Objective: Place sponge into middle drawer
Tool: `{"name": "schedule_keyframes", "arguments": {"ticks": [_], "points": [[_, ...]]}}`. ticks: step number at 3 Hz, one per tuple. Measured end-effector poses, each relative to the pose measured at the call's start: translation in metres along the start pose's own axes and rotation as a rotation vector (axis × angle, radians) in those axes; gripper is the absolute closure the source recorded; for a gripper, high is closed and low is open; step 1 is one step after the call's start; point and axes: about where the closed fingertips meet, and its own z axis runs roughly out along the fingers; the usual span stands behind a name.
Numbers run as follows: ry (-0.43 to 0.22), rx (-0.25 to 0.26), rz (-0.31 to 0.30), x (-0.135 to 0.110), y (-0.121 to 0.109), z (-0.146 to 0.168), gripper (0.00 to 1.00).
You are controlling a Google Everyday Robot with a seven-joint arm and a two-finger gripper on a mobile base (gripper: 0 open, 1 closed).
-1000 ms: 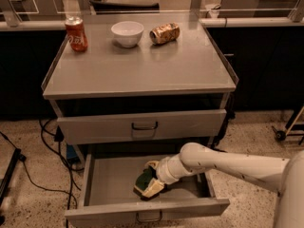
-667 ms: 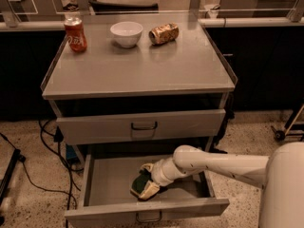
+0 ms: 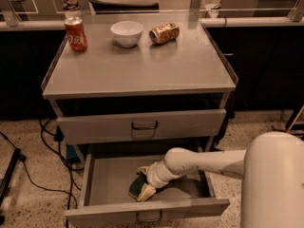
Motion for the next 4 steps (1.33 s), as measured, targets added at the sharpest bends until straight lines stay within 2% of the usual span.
{"name": "schedule_keyframes", "arguments": {"ticks": [2, 3, 4], "points": [[0.041, 0.002, 0.030, 0.013, -0.007, 0.014, 0.98], [0.062, 0.006, 0.060, 0.017, -0.015, 0.019, 0.75], [0.062, 0.006, 0.060, 0.017, -0.015, 0.019, 0.52]]}}
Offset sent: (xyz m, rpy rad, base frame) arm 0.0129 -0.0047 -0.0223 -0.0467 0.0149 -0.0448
